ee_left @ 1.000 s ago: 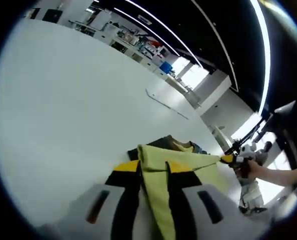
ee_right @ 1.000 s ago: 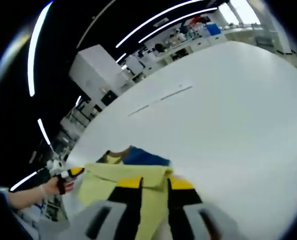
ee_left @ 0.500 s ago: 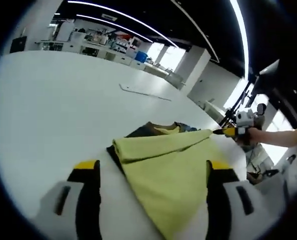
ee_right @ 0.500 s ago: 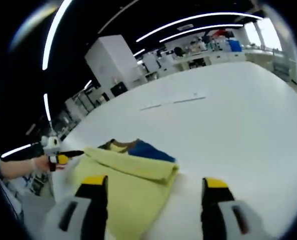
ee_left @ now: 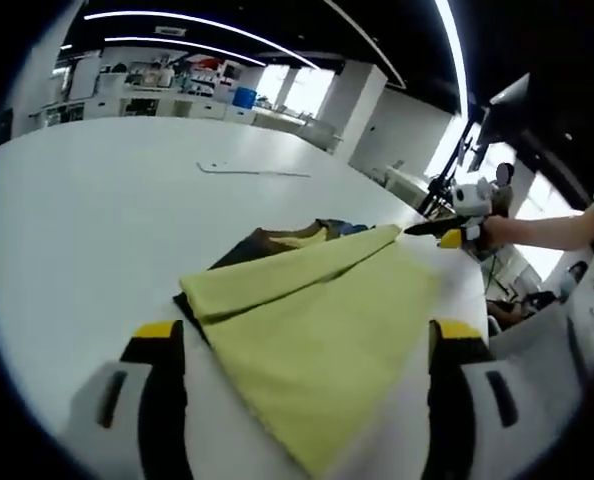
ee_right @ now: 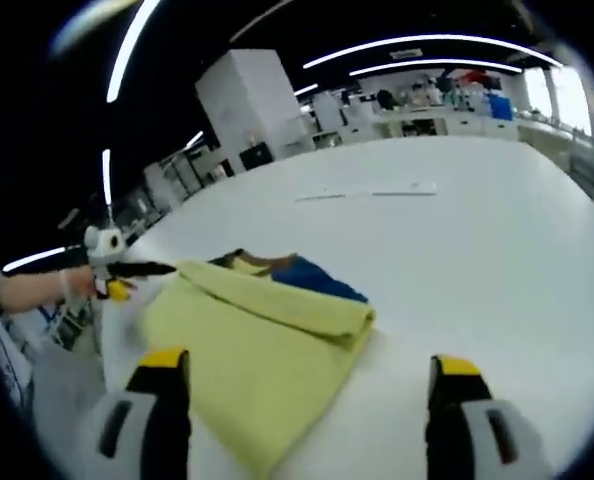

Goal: Fold the garment on the visible template until the final outline fits inside the template.

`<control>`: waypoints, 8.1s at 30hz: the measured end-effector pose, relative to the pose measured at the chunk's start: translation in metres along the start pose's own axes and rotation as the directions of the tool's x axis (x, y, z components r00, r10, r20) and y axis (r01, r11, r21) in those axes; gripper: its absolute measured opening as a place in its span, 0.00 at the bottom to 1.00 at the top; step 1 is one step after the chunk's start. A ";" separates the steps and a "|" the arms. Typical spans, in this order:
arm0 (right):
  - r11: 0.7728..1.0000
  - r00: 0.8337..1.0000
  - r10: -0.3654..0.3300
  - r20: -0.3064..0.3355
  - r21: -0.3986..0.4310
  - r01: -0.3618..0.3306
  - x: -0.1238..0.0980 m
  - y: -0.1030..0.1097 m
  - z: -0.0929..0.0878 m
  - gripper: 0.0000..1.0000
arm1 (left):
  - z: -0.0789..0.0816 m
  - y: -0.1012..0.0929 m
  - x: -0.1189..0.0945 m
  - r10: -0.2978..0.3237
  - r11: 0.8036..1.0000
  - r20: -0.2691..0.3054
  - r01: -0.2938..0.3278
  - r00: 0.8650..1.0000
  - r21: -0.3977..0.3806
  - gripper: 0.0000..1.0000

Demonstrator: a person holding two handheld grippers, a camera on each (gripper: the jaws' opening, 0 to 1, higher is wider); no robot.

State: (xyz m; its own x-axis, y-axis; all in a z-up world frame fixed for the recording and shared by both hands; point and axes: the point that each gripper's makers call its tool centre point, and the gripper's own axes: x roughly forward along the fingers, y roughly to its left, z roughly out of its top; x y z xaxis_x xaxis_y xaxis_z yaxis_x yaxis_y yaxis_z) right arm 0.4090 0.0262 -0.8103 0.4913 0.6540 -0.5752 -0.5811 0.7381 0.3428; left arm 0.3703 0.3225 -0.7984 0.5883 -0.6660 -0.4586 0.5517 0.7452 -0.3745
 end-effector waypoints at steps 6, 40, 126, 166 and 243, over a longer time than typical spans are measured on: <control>0.999 0.999 0.044 -0.001 -0.005 -0.044 0.002 0.014 0.000 1.00 | -0.005 -0.011 -0.001 -0.033 0.999 -0.022 0.033 0.999 -0.003 0.96; 0.986 0.985 0.166 0.041 -0.033 -0.165 0.057 0.059 0.030 0.95 | 0.008 0.002 0.030 -0.015 0.998 0.012 0.015 1.000 -0.067 0.93; 0.999 1.000 0.025 0.002 0.021 -0.025 -0.039 0.026 -0.048 0.73 | -0.069 -0.011 -0.068 0.054 0.992 0.001 -0.053 0.999 -0.115 0.76; 0.994 0.995 0.079 -0.068 0.084 -0.073 -0.040 0.041 -0.077 0.00 | -0.077 -0.015 -0.063 0.091 0.977 -0.016 -0.092 0.996 -0.190 0.00; 0.996 1.000 -0.016 0.000 -0.091 0.016 -0.092 0.042 -0.084 1.00 | -0.069 -0.030 -0.100 0.170 0.985 0.030 -0.171 0.985 0.018 0.98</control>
State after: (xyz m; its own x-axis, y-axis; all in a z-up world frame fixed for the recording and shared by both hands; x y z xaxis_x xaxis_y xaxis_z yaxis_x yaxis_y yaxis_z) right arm 0.2850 -0.0168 -0.8052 0.5006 0.6418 -0.5809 -0.6299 0.7304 0.2641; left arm 0.2541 0.3692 -0.7963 0.6909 -0.5303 -0.4915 0.4537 0.8472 -0.2763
